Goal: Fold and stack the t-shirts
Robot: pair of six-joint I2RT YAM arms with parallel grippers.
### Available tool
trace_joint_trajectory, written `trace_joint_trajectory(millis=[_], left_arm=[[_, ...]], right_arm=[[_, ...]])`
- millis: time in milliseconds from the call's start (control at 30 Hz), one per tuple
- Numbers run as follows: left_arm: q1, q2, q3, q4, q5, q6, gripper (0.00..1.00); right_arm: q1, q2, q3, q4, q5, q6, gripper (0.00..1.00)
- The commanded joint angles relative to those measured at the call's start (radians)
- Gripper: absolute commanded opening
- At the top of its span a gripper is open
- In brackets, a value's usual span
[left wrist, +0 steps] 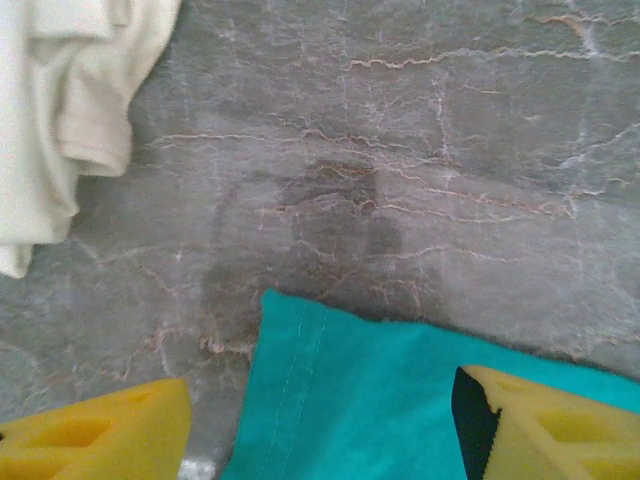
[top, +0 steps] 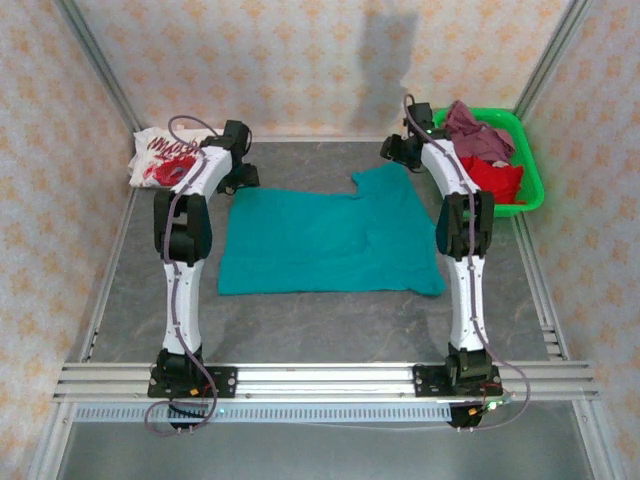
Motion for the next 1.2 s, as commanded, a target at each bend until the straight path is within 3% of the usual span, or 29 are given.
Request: trace_joint_trajectory(millis=[0, 133, 300, 433, 500, 533, 567, 767, 1000, 1167], left_arm=[[0.004, 0.039, 0.049, -0.074, -0.011, 0.021, 0.71], [0.006, 0.071, 0.058, -0.064, 0.004, 0.021, 0.68], [0.006, 0.084, 0.056, -0.055, 0.015, 0.028, 0.57], [0.006, 0.091, 0.055, -0.052, 0.024, 0.036, 0.37], [0.006, 0.091, 0.054, -0.052, 0.018, 0.040, 0.23], [0.006, 0.090, 0.054, -0.054, 0.011, 0.038, 0.12], [0.006, 0.087, 0.051, -0.054, 0.007, 0.041, 0.08], [0.007, 0.065, 0.035, -0.042, -0.025, 0.047, 0.07], [0.007, 0.059, 0.042, -0.042, -0.021, 0.053, 0.05], [0.007, 0.059, 0.054, -0.043, -0.008, 0.052, 0.04]], right_arm=[[-0.007, 0.097, 0.151, -0.110, 0.033, -0.033, 0.54], [-0.008, 0.166, 0.216, -0.102, 0.012, -0.024, 0.56], [-0.006, 0.196, 0.222, -0.088, 0.070, -0.011, 0.56], [-0.006, 0.205, 0.225, -0.077, 0.123, -0.007, 0.57], [-0.007, 0.214, 0.240, -0.081, 0.133, -0.007, 0.57], [-0.006, 0.217, 0.246, -0.087, 0.138, -0.006, 0.57], [-0.007, 0.218, 0.248, -0.088, 0.146, -0.006, 0.57], [-0.009, 0.210, 0.256, -0.056, 0.198, -0.007, 0.60], [-0.017, 0.279, 0.325, -0.053, 0.130, 0.023, 0.59], [-0.016, 0.307, 0.338, -0.029, 0.070, 0.045, 0.52]])
